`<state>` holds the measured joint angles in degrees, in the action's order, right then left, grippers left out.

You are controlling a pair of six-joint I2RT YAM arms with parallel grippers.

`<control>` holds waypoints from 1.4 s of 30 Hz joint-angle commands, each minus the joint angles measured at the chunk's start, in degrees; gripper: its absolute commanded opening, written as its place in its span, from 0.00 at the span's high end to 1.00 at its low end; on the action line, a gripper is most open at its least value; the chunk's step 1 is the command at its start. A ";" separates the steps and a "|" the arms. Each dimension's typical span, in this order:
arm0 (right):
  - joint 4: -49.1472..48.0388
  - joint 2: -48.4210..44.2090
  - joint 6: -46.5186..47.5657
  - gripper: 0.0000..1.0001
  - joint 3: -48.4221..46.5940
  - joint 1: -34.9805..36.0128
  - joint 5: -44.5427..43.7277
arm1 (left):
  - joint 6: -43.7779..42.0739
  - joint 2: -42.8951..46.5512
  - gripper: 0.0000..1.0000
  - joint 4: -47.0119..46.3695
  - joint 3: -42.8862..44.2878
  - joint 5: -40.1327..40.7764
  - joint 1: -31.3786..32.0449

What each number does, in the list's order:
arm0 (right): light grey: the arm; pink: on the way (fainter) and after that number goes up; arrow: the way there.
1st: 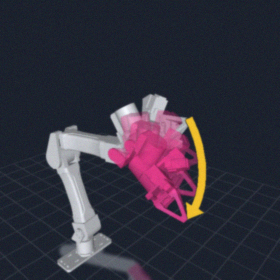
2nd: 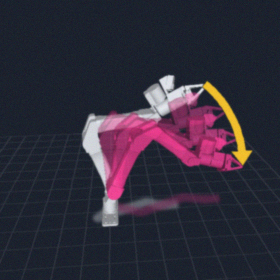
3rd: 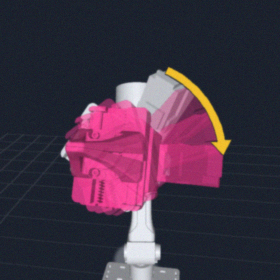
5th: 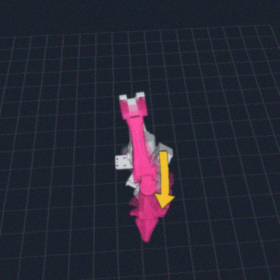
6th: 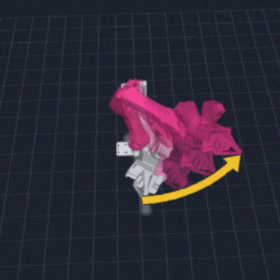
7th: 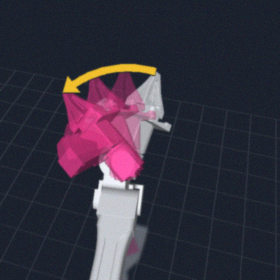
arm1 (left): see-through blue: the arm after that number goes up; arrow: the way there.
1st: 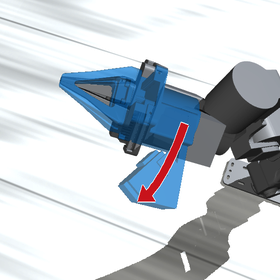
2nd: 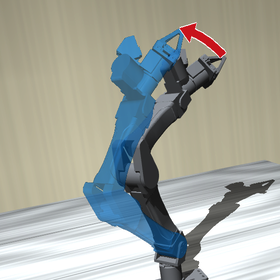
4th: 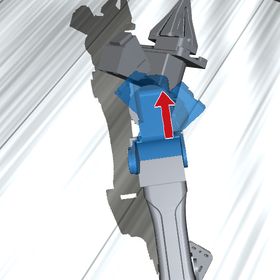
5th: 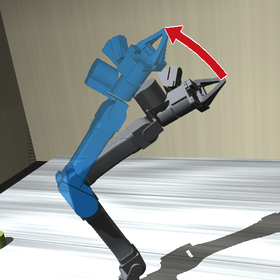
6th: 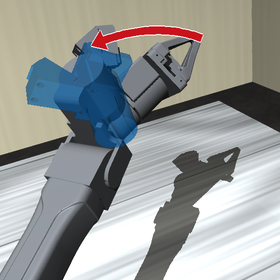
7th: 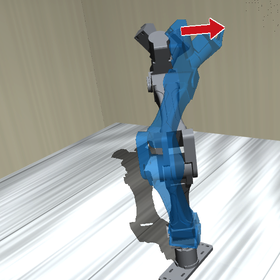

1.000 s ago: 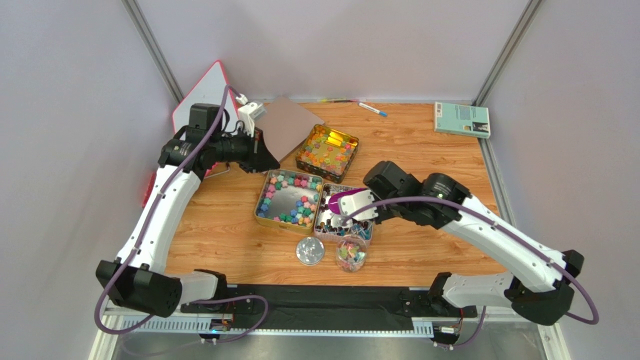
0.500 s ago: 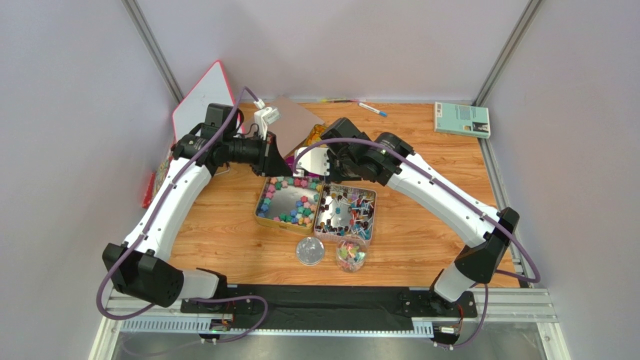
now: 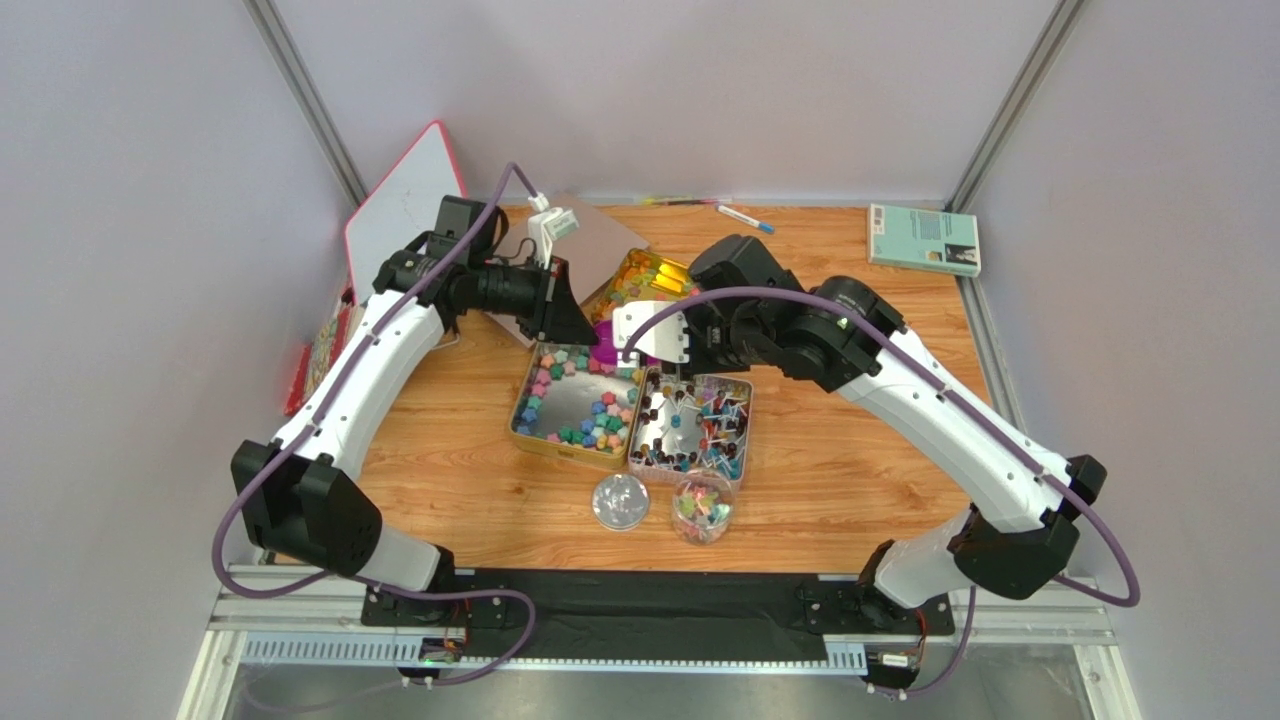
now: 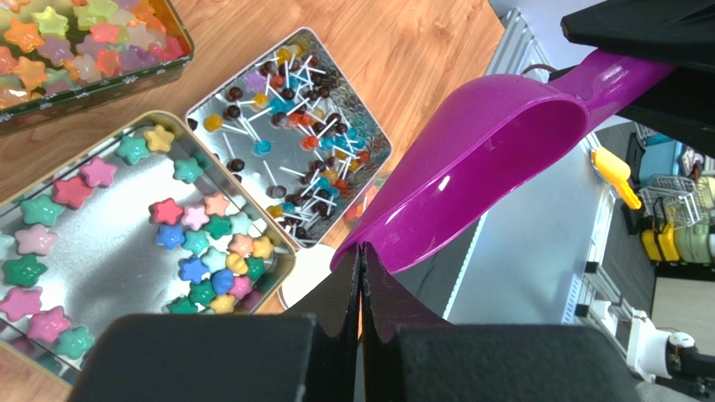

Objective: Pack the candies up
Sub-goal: Adjust the spatula, then scoop the fake candies from the storage box.

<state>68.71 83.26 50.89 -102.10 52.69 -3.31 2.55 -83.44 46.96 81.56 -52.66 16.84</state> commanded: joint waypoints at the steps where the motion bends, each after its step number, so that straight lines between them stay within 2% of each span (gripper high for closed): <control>1: -6.57 -0.56 2.79 1.00 -1.88 0.75 4.03 | -1.22 0.29 1.00 -1.70 3.07 3.88 -0.14; 3: -6.57 0.31 7.44 1.00 2.51 -1.25 -0.78 | -4.46 2.13 0.87 1.01 6.57 8.61 -0.23; 4: -7.00 1.71 8.77 1.00 3.74 -2.58 -1.25 | -5.78 2.92 0.61 1.99 7.81 10.55 -0.23; 5: -7.01 2.42 9.65 1.00 4.19 -3.98 -0.74 | -8.23 3.89 0.51 2.95 8.61 14.48 -0.23; 7: -7.62 5.40 13.43 1.00 3.85 -9.16 0.58 | -11.58 7.93 0.33 2.88 8.45 17.76 -0.23; 9: -7.71 8.04 17.81 1.00 1.49 -13.37 0.59 | -13.78 12.66 0.26 2.09 5.48 20.66 -0.23; 14: -5.35 19.97 31.44 1.00 -9.41 -20.51 1.73 | -19.24 18.75 0.25 2.78 -2.70 25.58 -0.23; 20: -4.11 30.71 48.21 1.00 -20.67 -25.70 0.41 | -20.04 21.65 0.25 2.88 -7.46 28.49 -0.23; 26: -6.92 37.05 63.24 1.00 -22.17 -27.72 -1.60 | -19.16 22.35 0.26 2.61 -10.01 29.72 -1.45; 33: -12.97 43.64 73.37 1.00 -25.68 -27.73 -5.56 | -16.79 21.74 0.27 1.56 -10.98 28.15 -5.06; 36: -13.16 46.72 74.87 1.00 -28.93 -27.81 -7.41 | -15.91 21.91 0.27 1.38 -10.98 27.53 -6.73; 42: -13.34 45.41 84.44 1.00 -25.96 -29.04 -8.99 | -15.64 23.23 0.27 1.56 -11.95 27.88 -8.40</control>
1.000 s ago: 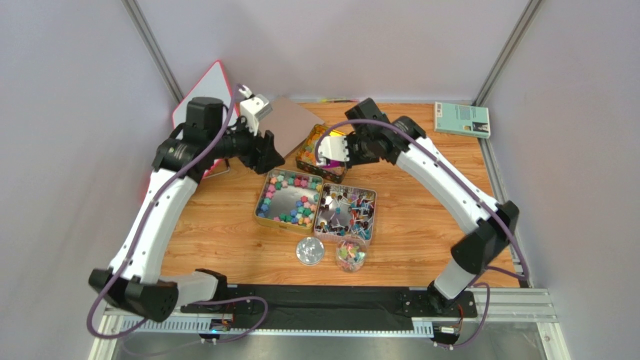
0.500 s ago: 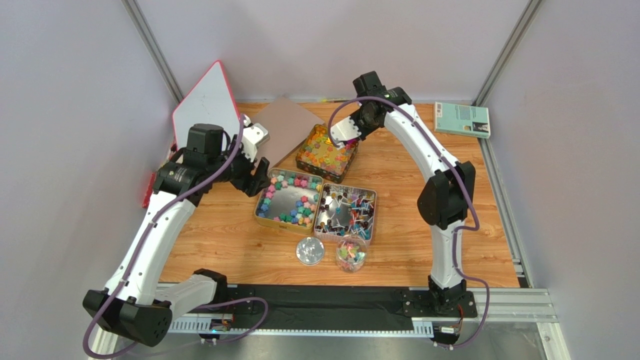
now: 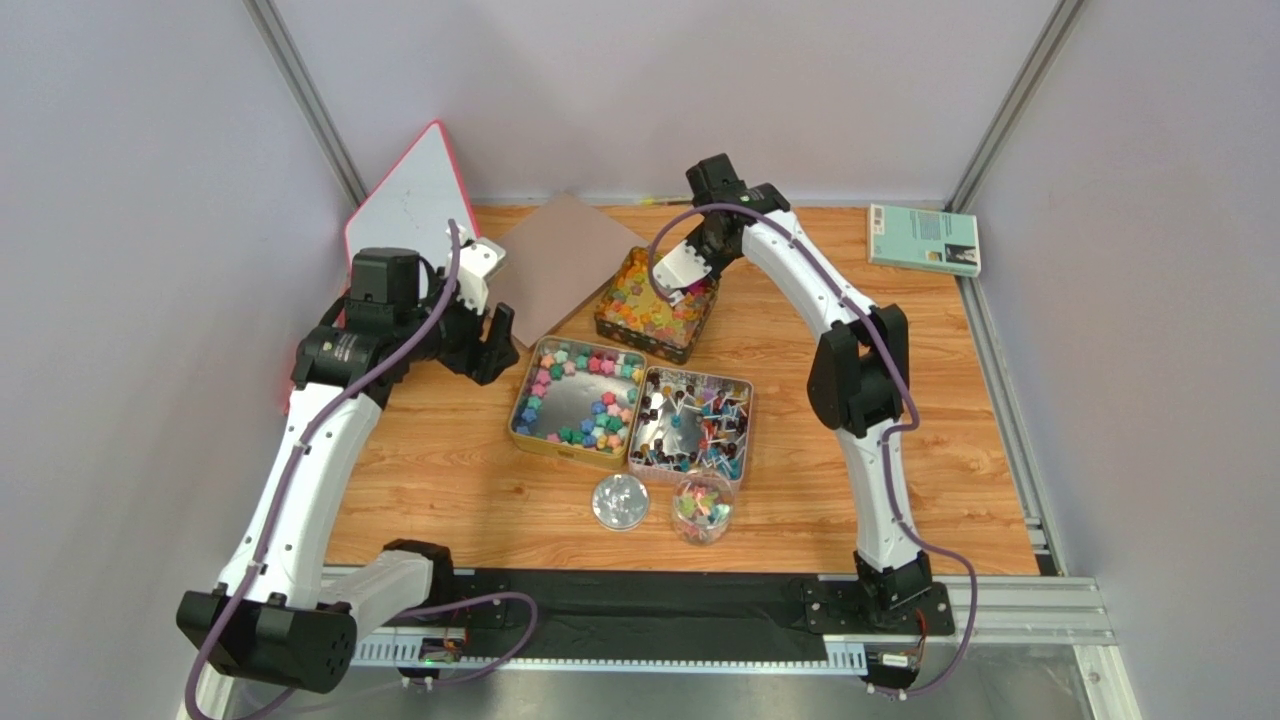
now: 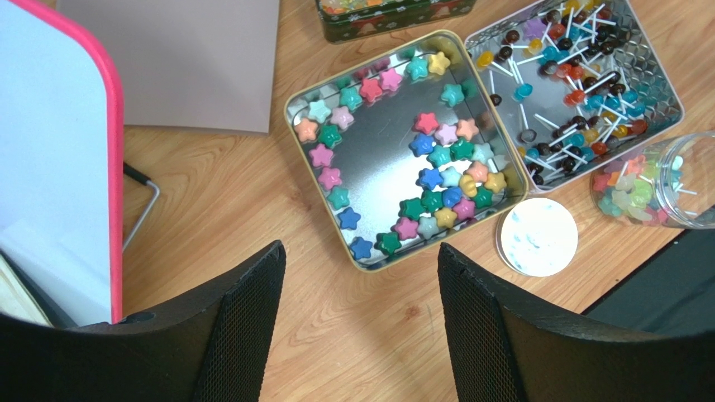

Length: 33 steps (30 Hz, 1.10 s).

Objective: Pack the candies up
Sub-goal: Scoop the fake candies from the storage box.

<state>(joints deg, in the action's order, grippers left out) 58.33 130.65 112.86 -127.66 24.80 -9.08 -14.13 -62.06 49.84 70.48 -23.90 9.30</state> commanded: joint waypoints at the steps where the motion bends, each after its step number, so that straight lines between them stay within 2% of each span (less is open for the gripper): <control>1: -3.04 -2.67 26.15 1.00 1.69 -1.50 -3.14 | 1.47 2.03 0.27 -1.42 -1.04 -1.06 -1.30; 11: -2.69 -7.16 41.29 1.00 10.14 -3.35 -3.49 | 5.43 4.31 0.28 -4.14 -3.85 -3.35 -5.87; 15: -0.07 -6.55 46.47 1.00 8.14 -3.26 -2.87 | 7.27 5.28 0.28 -5.28 -4.73 -4.22 -7.63; 19: 4.07 -3.92 46.66 1.00 3.21 -2.30 -2.78 | 9.03 6.25 0.28 -6.60 -6.31 -5.36 -10.60; 24: 9.07 -2.77 46.84 1.00 1.62 -0.54 -1.73 | 10.70 7.39 0.28 -7.31 -7.37 -5.28 -13.07; 33: 8.38 -3.48 46.84 1.00 6.81 1.04 -2.70 | 11.67 8.54 0.28 -6.96 -7.81 -5.54 -16.42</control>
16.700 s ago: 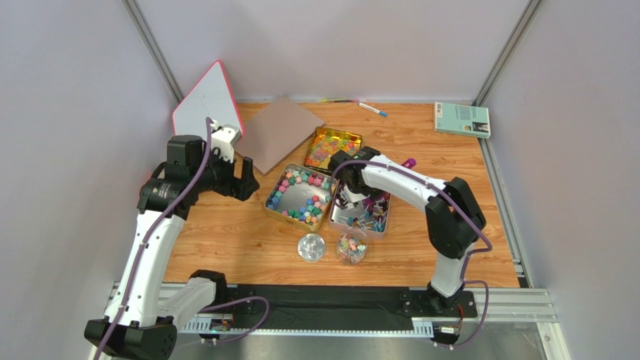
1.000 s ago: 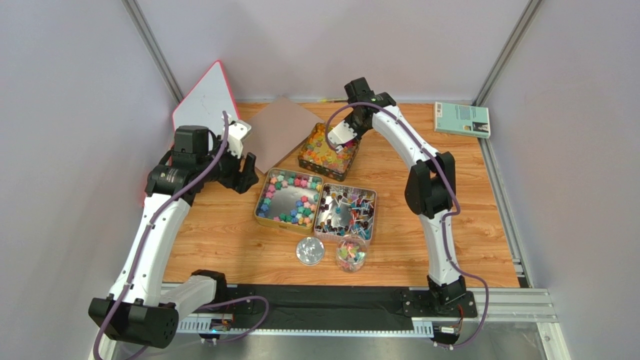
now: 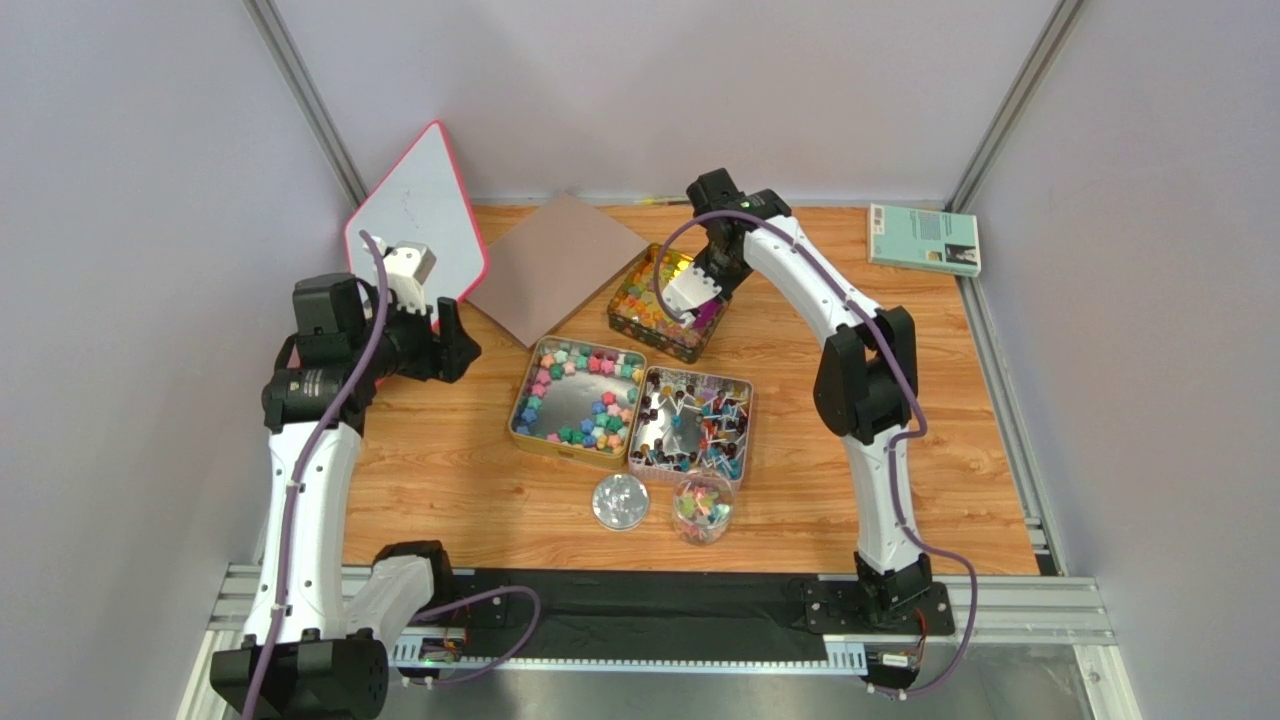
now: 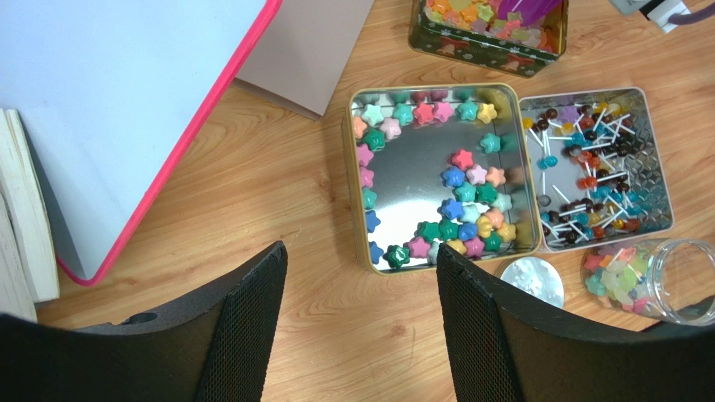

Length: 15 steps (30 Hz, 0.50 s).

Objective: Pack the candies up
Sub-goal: Scoop the fake candies from the storage box.

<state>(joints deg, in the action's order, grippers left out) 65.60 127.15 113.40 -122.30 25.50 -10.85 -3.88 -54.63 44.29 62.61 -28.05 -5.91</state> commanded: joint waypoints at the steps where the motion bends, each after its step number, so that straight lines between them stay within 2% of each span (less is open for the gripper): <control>1: 1.11 0.11 46.29 1.00 1.45 0.34 -1.01 | 1.59 1.28 0.28 -1.49 -0.12 -1.30 -1.38; 9: 2.77 -1.03 45.59 1.00 5.92 1.66 -0.49 | 2.39 0.84 0.28 -2.28 -0.74 -1.83 -2.35; 12: 4.00 0.98 40.34 1.00 4.45 2.63 -2.15 | 2.30 0.67 0.28 -1.76 -0.47 -1.65 -2.44; 15: 7.60 5.97 30.68 1.00 0.06 3.51 -4.26 | 2.21 0.32 0.28 -1.67 -0.47 -1.83 -2.44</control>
<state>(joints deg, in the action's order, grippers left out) 66.28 127.70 113.38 -117.86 27.31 -11.77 -2.61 -54.33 43.83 61.95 -28.49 -7.77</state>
